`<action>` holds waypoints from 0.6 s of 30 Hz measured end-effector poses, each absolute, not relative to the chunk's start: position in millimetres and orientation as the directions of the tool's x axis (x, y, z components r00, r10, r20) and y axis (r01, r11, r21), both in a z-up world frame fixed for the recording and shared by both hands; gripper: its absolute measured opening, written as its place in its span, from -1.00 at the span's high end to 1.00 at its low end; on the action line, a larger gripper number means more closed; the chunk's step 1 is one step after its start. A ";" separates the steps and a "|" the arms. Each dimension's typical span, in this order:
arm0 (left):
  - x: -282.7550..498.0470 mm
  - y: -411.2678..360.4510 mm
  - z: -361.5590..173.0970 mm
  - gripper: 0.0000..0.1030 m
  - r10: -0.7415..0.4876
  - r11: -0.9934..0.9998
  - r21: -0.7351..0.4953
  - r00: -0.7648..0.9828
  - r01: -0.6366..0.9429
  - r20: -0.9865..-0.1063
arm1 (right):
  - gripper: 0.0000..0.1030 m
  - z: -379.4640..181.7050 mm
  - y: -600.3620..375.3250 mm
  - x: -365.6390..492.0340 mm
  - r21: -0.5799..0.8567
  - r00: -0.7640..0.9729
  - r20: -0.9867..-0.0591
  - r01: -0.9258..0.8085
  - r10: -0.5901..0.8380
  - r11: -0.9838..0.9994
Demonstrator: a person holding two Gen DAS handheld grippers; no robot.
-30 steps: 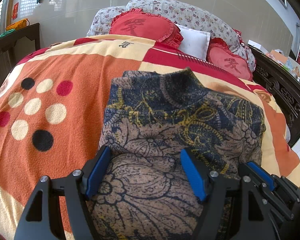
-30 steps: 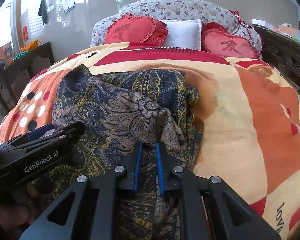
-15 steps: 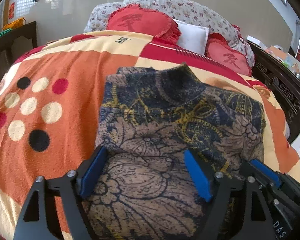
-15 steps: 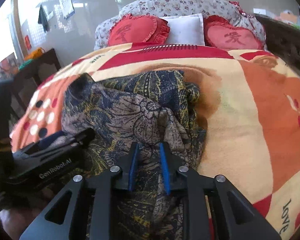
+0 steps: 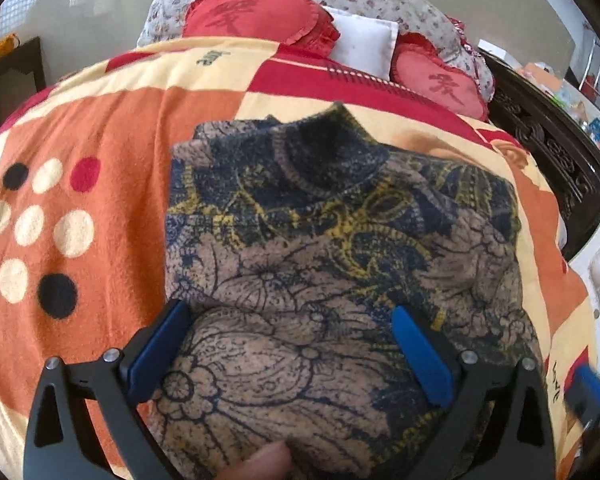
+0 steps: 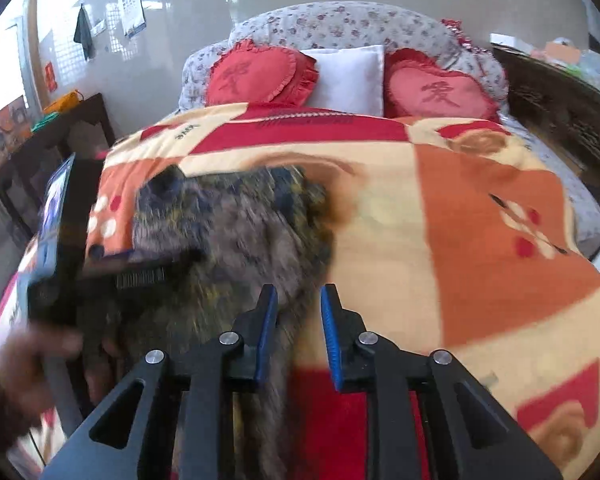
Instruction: Fold small clothes
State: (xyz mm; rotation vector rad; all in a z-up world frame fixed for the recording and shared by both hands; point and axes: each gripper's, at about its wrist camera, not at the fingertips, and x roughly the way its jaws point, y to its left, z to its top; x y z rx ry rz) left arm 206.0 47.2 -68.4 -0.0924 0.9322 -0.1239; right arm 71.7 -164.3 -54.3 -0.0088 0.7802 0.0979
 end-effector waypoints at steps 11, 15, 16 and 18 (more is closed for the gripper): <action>50.1 40.0 -35.3 -0.99 0.018 0.997 0.057 0.565 0.051 -0.825 | 0.82 -95.6 -194.7 4.9 0.005 0.653 -0.757 0.006 0.000 1.000; 21.7 32.9 -34.2 -0.99 0.032 0.996 0.070 0.537 0.050 -0.843 | 0.82 -56.2 -193.5 -21.8 0.050 0.684 -0.728 -0.015 0.046 0.999; 17.3 28.9 -32.9 -0.99 0.029 0.997 0.066 0.533 0.050 -0.846 | 0.82 -48.5 -192.5 -27.9 0.050 0.691 -0.721 -0.024 0.052 0.998; 13.3 25.2 -29.4 -0.99 0.023 0.997 0.057 0.535 0.048 -0.845 | 0.80 -30.1 -189.7 -42.0 0.056 0.700 -0.710 -0.053 0.077 0.997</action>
